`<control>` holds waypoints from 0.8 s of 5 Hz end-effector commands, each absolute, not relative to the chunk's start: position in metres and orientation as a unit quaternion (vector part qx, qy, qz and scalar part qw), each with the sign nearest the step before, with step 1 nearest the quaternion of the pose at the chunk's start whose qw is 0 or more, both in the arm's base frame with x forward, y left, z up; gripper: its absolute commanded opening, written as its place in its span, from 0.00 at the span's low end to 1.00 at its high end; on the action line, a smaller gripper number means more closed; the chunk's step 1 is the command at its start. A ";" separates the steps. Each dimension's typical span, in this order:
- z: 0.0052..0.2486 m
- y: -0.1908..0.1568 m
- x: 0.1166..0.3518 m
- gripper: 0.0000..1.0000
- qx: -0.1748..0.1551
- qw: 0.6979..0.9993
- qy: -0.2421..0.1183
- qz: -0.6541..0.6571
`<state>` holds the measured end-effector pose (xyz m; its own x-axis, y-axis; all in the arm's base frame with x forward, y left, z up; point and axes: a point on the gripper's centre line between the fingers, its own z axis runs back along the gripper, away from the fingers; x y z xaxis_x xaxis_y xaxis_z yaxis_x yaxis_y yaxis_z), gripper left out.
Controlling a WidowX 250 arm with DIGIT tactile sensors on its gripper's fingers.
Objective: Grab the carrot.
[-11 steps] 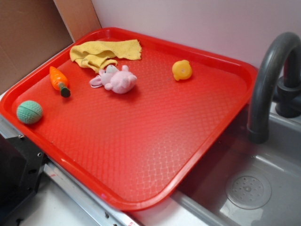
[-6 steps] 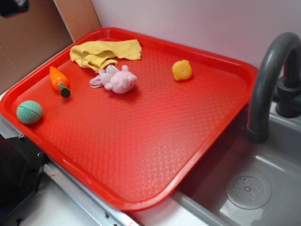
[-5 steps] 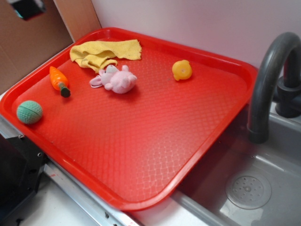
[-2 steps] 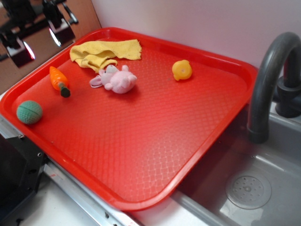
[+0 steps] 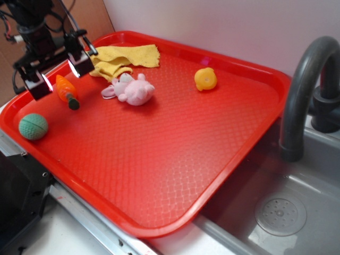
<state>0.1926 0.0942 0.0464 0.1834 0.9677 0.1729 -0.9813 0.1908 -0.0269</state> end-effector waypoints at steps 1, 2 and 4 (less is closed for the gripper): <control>0.022 0.109 0.190 1.00 0.066 0.756 -0.090 0.645; 0.014 0.105 0.189 0.99 0.062 0.760 -0.086 0.642; 0.013 0.103 0.182 0.00 0.056 0.751 -0.083 0.653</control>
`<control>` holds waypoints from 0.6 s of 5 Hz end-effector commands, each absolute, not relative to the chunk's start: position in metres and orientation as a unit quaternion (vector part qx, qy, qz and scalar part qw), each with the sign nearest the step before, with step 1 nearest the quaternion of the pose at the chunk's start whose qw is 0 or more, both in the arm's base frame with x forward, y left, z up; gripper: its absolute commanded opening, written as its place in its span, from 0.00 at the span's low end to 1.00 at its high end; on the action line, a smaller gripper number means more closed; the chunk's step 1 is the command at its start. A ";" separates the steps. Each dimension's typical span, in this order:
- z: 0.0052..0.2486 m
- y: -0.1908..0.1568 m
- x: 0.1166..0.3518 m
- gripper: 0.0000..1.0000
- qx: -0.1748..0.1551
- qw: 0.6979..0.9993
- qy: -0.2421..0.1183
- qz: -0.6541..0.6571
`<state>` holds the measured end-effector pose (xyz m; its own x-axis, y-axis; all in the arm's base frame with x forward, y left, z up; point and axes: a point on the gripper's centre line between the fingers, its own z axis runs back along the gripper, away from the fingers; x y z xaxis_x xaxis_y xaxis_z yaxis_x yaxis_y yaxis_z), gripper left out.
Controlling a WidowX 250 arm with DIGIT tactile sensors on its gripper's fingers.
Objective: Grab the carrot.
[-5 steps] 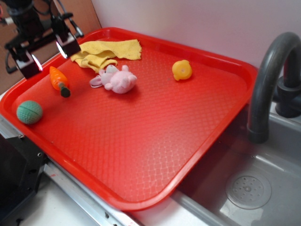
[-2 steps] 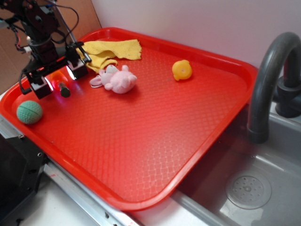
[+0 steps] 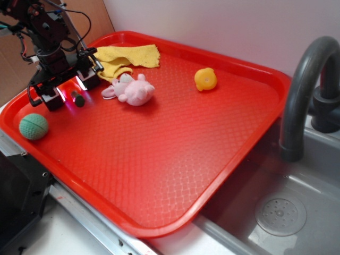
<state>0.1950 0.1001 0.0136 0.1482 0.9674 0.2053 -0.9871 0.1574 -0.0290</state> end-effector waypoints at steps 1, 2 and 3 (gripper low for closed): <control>0.023 0.106 0.183 0.00 0.050 0.749 -0.082 0.655; 0.050 0.103 0.192 0.00 0.052 0.792 -0.088 0.601; 0.096 0.088 0.206 0.00 0.023 0.862 -0.080 0.500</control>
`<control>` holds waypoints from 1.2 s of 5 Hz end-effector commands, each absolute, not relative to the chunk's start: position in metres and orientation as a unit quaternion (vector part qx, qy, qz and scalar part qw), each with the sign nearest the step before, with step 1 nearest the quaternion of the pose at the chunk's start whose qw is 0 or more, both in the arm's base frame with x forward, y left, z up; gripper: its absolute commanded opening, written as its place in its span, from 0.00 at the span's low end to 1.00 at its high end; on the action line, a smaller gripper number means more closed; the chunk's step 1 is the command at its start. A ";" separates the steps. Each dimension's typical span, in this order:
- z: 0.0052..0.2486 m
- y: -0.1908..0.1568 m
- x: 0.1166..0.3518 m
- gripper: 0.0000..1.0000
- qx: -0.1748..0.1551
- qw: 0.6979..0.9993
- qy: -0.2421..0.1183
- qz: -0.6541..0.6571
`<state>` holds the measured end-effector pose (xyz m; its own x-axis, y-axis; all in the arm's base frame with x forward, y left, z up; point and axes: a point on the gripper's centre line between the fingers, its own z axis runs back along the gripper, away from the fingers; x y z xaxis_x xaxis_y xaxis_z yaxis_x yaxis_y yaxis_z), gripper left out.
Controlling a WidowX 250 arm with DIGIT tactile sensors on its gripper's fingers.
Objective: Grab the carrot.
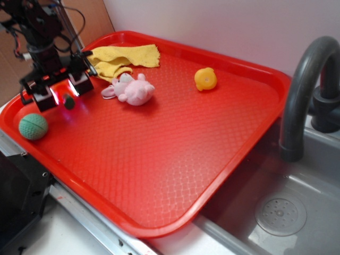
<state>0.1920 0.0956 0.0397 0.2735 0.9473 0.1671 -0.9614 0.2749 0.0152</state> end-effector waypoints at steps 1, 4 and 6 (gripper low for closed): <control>0.132 0.058 0.218 0.00 -0.011 0.918 -0.074 0.390; 0.222 -0.002 0.188 0.00 -0.077 0.972 -0.083 0.206; 0.222 -0.008 0.184 0.00 -0.081 0.968 -0.071 0.228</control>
